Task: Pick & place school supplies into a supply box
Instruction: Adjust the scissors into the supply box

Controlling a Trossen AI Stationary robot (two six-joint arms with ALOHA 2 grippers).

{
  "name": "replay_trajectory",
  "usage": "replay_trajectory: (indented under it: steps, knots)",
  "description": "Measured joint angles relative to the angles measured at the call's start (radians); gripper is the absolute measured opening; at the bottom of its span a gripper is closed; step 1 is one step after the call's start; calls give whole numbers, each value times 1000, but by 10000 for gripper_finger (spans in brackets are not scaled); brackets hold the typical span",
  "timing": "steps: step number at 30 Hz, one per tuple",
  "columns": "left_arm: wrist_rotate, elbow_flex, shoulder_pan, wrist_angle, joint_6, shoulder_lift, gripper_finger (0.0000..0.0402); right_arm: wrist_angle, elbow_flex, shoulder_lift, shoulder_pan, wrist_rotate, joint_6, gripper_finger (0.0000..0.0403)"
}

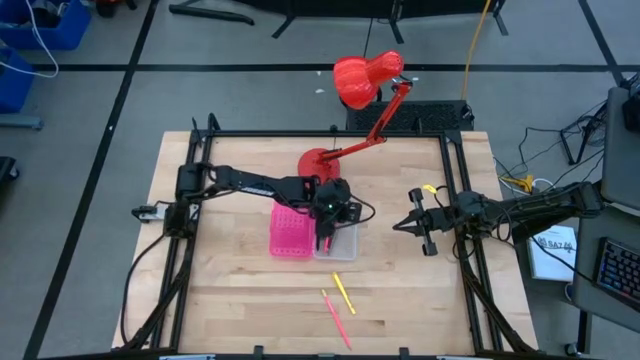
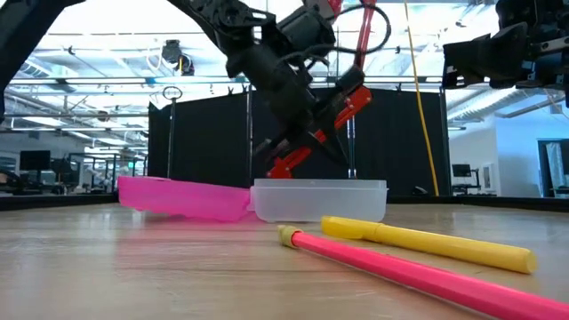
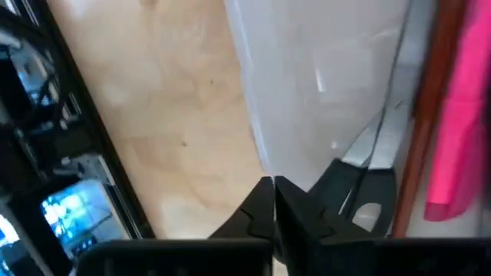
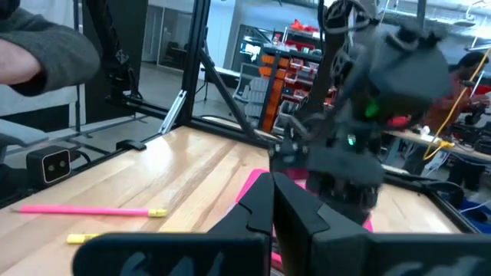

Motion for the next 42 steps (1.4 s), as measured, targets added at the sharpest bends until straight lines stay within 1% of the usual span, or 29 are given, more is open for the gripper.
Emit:
replay_trajectory:
  steps: [2, 6, 10, 13, 17, 21, 24, 27, 29, 32, 34, 37, 39, 42]
  knots:
    - [-3, 0, 10, 40, -10, 13, 6, 1, 0, 0, 0, 0, -2, 0]
    - [13, 0, 29, 80, -10, 13, 13, 1, 0, 0, 0, 0, -7, 0]
    - [28, 0, 42, 67, -25, 13, 5, 0, 0, 0, 0, 1, -10, 0]
    - [62, 0, 56, 53, -44, 13, 9, 0, 0, 0, 0, 1, -17, 0]
    - [75, 0, 68, 47, -72, 14, 5, 0, 0, 0, 0, 2, -17, 0]
    - [113, 0, 75, 24, -92, 14, 8, 0, 0, 0, 0, 1, -17, 0]
    - [106, 0, 74, 27, -94, 20, 4, 0, 0, 0, 0, 1, -17, 0]
    - [37, 0, 72, 61, -117, 21, 6, 1, 0, 0, 0, 23, -17, 0]
    - [1, -1, 68, 48, -130, -6, 10, 0, 0, 0, 0, 49, -5, 0]
    - [-23, -1, 50, -16, -183, -91, 5, -7, 0, 0, 0, 59, 9, 0]
    - [-62, -1, 37, -78, -246, -172, 4, -8, 0, 0, 0, 57, 22, 0]
    - [-151, -25, 38, -159, -410, -336, 4, -9, 0, 0, 0, 57, 38, 0]
    - [-160, -93, 57, -187, -522, -470, 3, -21, 0, 0, 0, 57, 39, 0]
    - [-144, -292, 85, -183, -663, -705, 3, -23, 0, 0, 0, 57, 40, 0]
